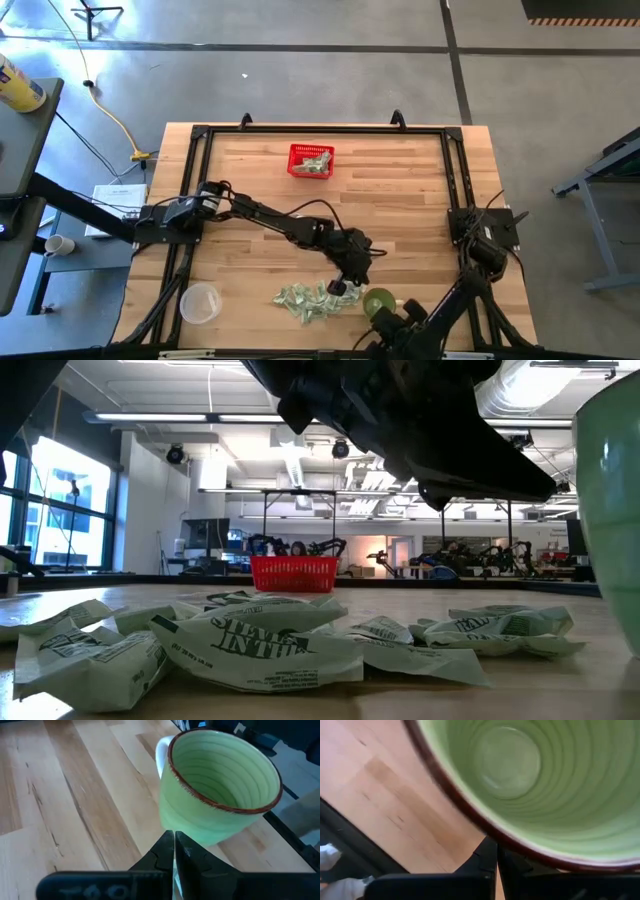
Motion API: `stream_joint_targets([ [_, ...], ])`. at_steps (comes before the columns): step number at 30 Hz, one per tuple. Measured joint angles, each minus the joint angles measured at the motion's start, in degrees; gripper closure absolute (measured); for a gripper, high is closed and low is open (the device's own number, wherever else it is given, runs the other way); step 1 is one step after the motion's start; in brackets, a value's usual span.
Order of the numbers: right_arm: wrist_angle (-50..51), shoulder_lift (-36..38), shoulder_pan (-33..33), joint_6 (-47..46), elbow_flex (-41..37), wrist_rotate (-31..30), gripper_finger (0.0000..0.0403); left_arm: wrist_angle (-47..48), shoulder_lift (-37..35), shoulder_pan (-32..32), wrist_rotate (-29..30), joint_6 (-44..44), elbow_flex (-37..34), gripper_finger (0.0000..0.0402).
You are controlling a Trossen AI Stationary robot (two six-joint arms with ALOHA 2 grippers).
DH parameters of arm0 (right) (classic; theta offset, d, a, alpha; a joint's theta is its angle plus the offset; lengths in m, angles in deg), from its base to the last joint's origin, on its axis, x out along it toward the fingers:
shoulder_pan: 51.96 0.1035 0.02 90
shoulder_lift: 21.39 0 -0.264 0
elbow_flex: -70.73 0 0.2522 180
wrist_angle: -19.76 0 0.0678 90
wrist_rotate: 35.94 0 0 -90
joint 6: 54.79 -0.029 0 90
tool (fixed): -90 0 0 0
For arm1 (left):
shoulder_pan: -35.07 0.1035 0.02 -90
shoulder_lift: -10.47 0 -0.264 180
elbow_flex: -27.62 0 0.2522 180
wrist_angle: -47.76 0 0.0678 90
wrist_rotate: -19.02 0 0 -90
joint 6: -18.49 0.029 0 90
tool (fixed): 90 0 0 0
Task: Pick and place items into bin
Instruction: Adjust the green mug
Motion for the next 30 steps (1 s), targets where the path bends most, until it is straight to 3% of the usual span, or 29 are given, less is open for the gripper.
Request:
stream_joint_targets([
  [18,2.7,0.2,-1.9,-1.9,-6.4,1.7,0.0399,0.0,0.0,0.0,-0.4,-0.1,0.0,0.0348],
  [23,6.5,0.2,-2.1,-2.8,-6.4,3.4,0.0396,0.0,0.0,0.0,-0.4,-0.1,0.0,0.0348],
  [30,4.0,0.2,2.0,-4.7,-2.0,6.5,0.0395,4.2,0.0,0.6,0.0,0.5,0.0,0.0348],
])
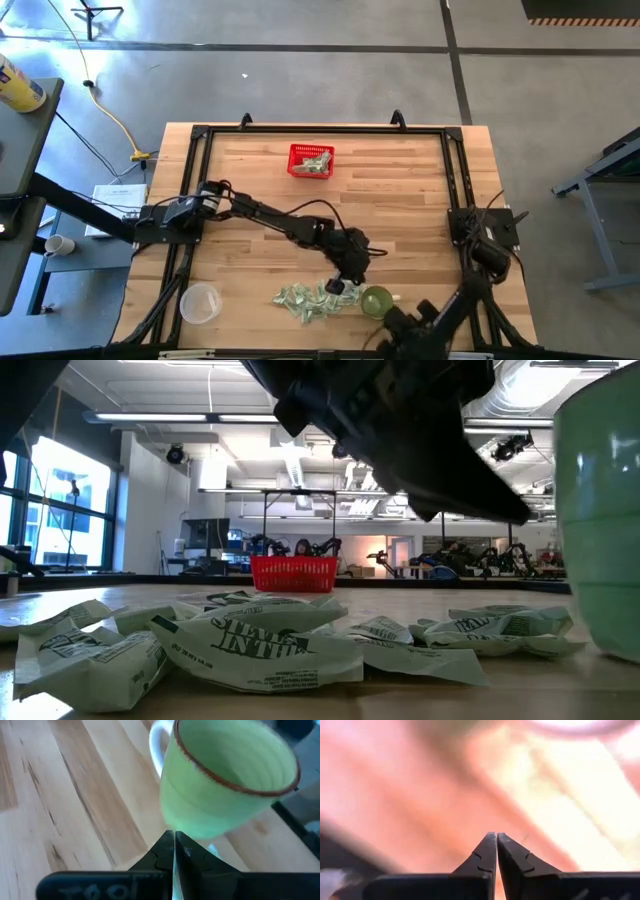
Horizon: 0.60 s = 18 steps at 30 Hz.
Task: Pick and place items into bin
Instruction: Adjust the green mug
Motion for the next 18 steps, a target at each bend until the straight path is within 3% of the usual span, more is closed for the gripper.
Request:
stream_joint_targets([
  [9,-16.3,0.0,0.7,6.2,2.4,-9.4,0.0390,5.2,-0.3,0.8,-3.3,0.0,0.0,0.0348],
  [18,-14.2,0.0,-3.6,13.6,1.1,-16.8,0.0391,7.1,-0.6,1.0,-2.9,2.2,0.0,0.0348],
])
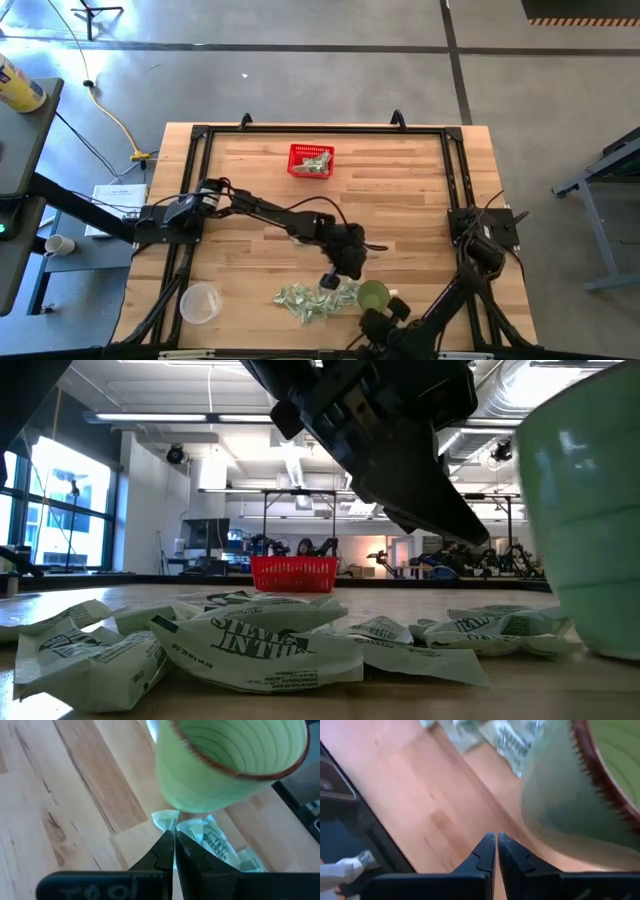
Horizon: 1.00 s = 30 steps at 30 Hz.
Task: Pick and place items into bin
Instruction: Adjust the green mug
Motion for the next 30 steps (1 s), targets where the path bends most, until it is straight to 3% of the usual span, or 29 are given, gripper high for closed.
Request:
stream_joint_targets([
  [10,1.6,0.0,-0.6,-0.4,0.0,1.4,0.0391,0.0,-0.1,-0.1,0.3,2.4,0.0,0.0348],
  [20,8.1,0.0,-0.1,-3.5,0.0,4.9,0.0391,-7.0,-0.1,-0.1,-1.3,1.6,0.0,0.0348],
  [26,8.4,0.0,1.5,-5.5,0.0,7.9,0.0391,-5.6,-0.1,0.0,-1.2,1.9,0.0,0.0348],
  [30,8.3,0.0,3.9,-8.4,0.0,12.3,0.0391,1.9,-0.1,0.4,-1.2,2.5,0.0,0.0348],
])
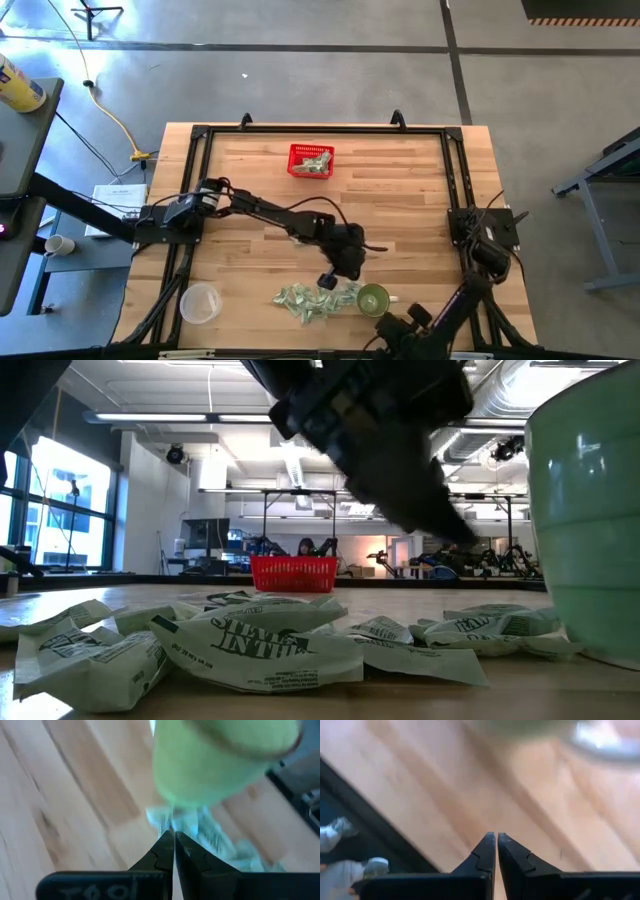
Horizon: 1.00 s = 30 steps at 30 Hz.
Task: Pick and place items into bin
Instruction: Adjust the green mug
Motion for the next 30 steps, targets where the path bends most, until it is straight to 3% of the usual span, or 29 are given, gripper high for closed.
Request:
stream_joint_targets([
  [9,0.6,0.0,2.5,-1.4,2.0,2.4,0.0346,5.8,-0.5,-3.1,-0.2,0.7,-0.1,0.0348],
  [14,6.3,0.0,2.5,-2.5,2.0,2.5,0.0307,1.0,-0.9,-6.9,-0.2,0.5,0.0,0.0348],
  [17,9.7,0.0,2.5,-2.8,2.0,2.4,0.0294,-2.3,-0.3,-8.4,2.7,-1.4,0.1,0.0348],
  [24,11.4,0.0,3.5,-4.4,2.0,2.8,0.0293,-6.8,0.9,-8.3,11.3,-6.7,0.0,0.0348],
  [30,14.1,0.0,4.4,-4.7,1.9,3.7,0.0300,-8.9,1.3,-7.9,11.1,-8.2,0.0,0.0348],
])
